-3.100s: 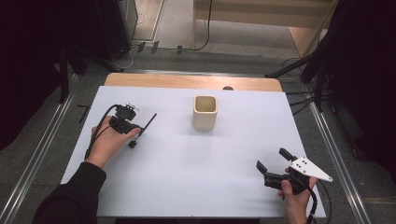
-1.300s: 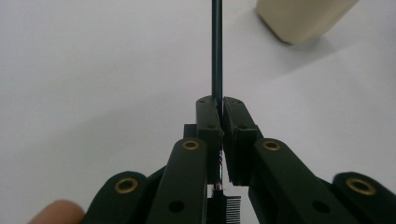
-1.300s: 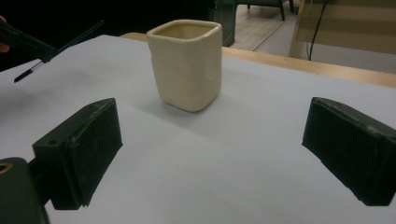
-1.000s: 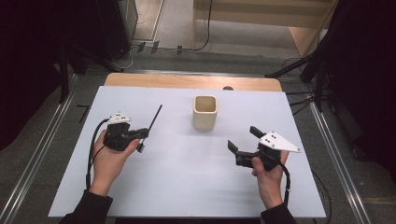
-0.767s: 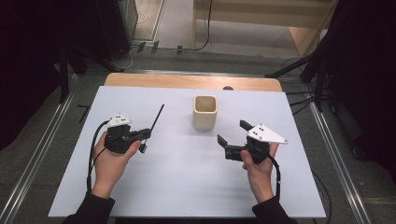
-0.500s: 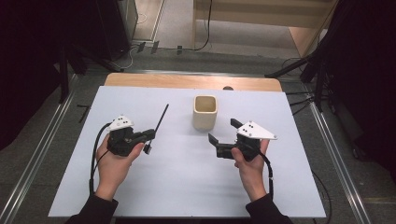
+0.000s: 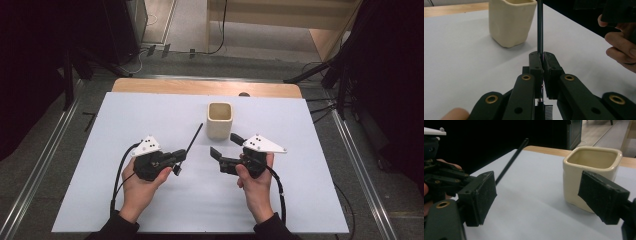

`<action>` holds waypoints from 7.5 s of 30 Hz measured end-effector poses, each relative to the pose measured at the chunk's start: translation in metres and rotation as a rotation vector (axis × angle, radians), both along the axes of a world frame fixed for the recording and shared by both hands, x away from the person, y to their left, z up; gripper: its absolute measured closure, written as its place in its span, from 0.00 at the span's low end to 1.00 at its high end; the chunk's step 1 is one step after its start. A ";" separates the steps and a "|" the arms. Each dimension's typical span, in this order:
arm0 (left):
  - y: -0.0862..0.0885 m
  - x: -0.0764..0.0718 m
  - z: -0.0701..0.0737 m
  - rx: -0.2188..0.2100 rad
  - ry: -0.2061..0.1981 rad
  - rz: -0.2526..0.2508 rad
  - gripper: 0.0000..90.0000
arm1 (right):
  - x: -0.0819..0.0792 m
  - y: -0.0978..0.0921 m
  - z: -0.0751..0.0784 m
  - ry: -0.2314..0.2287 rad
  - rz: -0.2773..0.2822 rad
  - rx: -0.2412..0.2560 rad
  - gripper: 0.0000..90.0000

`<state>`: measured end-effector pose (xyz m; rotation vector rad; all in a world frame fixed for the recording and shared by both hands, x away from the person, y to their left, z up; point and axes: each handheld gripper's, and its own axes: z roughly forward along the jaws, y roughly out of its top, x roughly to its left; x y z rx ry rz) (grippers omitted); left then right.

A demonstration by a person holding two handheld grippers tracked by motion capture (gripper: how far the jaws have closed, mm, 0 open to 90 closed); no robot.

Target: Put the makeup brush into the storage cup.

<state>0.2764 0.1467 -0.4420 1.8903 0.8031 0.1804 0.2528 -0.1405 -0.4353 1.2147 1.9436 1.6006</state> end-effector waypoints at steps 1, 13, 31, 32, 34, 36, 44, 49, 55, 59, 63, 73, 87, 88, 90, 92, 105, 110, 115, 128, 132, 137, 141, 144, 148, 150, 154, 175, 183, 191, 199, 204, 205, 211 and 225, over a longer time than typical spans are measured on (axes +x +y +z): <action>-0.003 -0.001 -0.002 -0.008 0.000 -0.009 0.97 | 0.000 0.001 0.000 0.001 -0.004 0.002 0.20; -0.012 -0.007 -0.010 -0.069 0.000 -0.030 0.97 | -0.005 0.020 -0.012 0.056 -0.036 0.075 0.44; -0.029 -0.019 -0.014 -0.097 -0.047 -0.044 0.97 | -0.008 0.028 -0.019 0.148 -0.035 0.269 0.66; -0.029 -0.019 -0.014 -0.097 -0.047 -0.044 0.97 | -0.008 0.028 -0.019 0.148 -0.035 0.269 0.66; -0.030 -0.020 -0.014 -0.094 -0.048 -0.046 0.97 | -0.008 0.028 -0.022 0.154 -0.027 0.300 0.73; -0.030 -0.020 -0.015 -0.096 -0.050 -0.043 0.97 | -0.008 0.028 -0.023 0.169 -0.025 0.321 0.75; -0.032 -0.021 -0.016 -0.092 -0.057 -0.045 0.97 | -0.007 0.031 -0.029 0.211 -0.011 0.379 0.79; -0.034 -0.022 -0.016 -0.089 -0.061 -0.050 0.97 | -0.007 0.032 -0.031 0.219 -0.016 0.391 0.81; -0.035 -0.023 -0.016 -0.084 -0.063 -0.057 0.97 | -0.006 0.032 -0.032 0.233 -0.008 0.420 0.85; -0.036 -0.024 -0.016 -0.084 -0.066 -0.057 0.97 | -0.005 0.032 -0.032 0.241 -0.010 0.423 0.90; -0.037 -0.024 -0.017 -0.089 -0.064 -0.058 0.97 | -0.005 0.031 -0.033 0.236 -0.008 0.417 0.96; -0.034 -0.021 -0.017 -0.101 -0.049 -0.088 0.87 | -0.006 0.028 -0.030 0.112 -0.047 0.303 0.96; -0.008 -0.010 0.008 -0.114 -0.064 -0.072 0.83 | -0.008 0.028 -0.023 -0.159 -0.080 -0.172 0.96; -0.007 -0.010 0.010 -0.114 -0.064 -0.070 0.83 | -0.009 0.030 -0.023 -0.178 -0.064 -0.221 0.96; -0.004 -0.009 0.014 -0.113 -0.062 -0.072 0.83 | -0.009 0.032 -0.023 -0.184 -0.061 -0.251 0.96; -0.002 -0.008 0.018 -0.103 -0.064 -0.074 0.83 | -0.010 0.036 -0.024 -0.200 -0.049 -0.319 0.96; -0.005 -0.008 0.026 -0.025 -0.059 -0.102 0.82 | -0.016 0.057 -0.031 -0.326 0.039 -0.616 0.96; -0.006 -0.010 0.028 -0.001 -0.058 -0.108 0.82 | -0.017 0.063 -0.033 -0.369 0.064 -0.699 0.96; -0.011 -0.011 0.030 0.036 -0.048 -0.111 0.82 | -0.019 0.067 -0.035 -0.400 0.082 -0.752 0.96; -0.018 -0.008 0.026 0.097 0.036 -0.110 0.86 | -0.026 0.076 -0.039 -0.489 0.115 -0.868 0.96; -0.019 -0.007 0.024 0.110 0.058 -0.114 0.88 | -0.026 0.076 -0.039 -0.505 0.121 -0.885 0.96; -0.020 -0.006 0.024 0.108 0.081 -0.118 0.89 | -0.027 0.077 -0.040 -0.520 0.127 -0.899 0.96; -0.021 -0.005 0.023 0.118 0.094 -0.120 0.93 | -0.028 0.078 -0.041 -0.531 0.138 -0.911 0.96; -0.022 -0.005 0.022 0.114 0.103 -0.125 0.95 | -0.028 0.078 -0.041 -0.528 0.139 -0.912 0.96; -0.021 -0.004 0.021 0.111 0.117 -0.133 0.95 | -0.027 0.078 -0.042 -0.530 0.146 -0.910 0.96; -0.020 -0.004 0.021 0.105 0.118 -0.133 0.95 | -0.027 0.078 -0.042 -0.532 0.148 -0.909 0.96; -0.019 -0.004 0.022 0.104 0.101 -0.128 0.96 | -0.027 0.077 -0.041 -0.515 0.155 -0.871 0.91; 0.001 -0.005 0.028 0.000 -0.023 -0.020 0.96 | -0.019 0.043 -0.020 -0.286 0.006 -0.292 0.32; 0.004 -0.008 0.024 -0.067 -0.106 0.019 0.96 | -0.020 0.031 -0.015 -0.100 -0.073 -0.008 0.18; 0.003 -0.014 0.014 -0.149 -0.209 0.062 0.96 | -0.025 0.033 -0.016 0.048 -0.119 0.244 0.16; -0.002 -0.016 0.002 -0.187 -0.260 0.078 0.96 | -0.023 0.032 -0.023 0.129 -0.132 0.373 0.24; -0.008 -0.018 -0.005 -0.199 -0.257 0.068 0.96 | -0.018 0.027 -0.026 0.190 -0.168 0.456 0.32; -0.009 -0.018 -0.006 -0.200 -0.257 0.064 0.96 | -0.018 0.026 -0.026 0.199 -0.164 0.465 0.33; -0.016 -0.022 -0.009 -0.208 -0.264 0.041 0.96 | -0.015 0.020 -0.031 0.232 -0.181 0.501 0.37; -0.025 -0.029 -0.012 -0.210 -0.280 0.010 0.96 | -0.008 0.007 -0.041 0.309 -0.185 0.636 0.49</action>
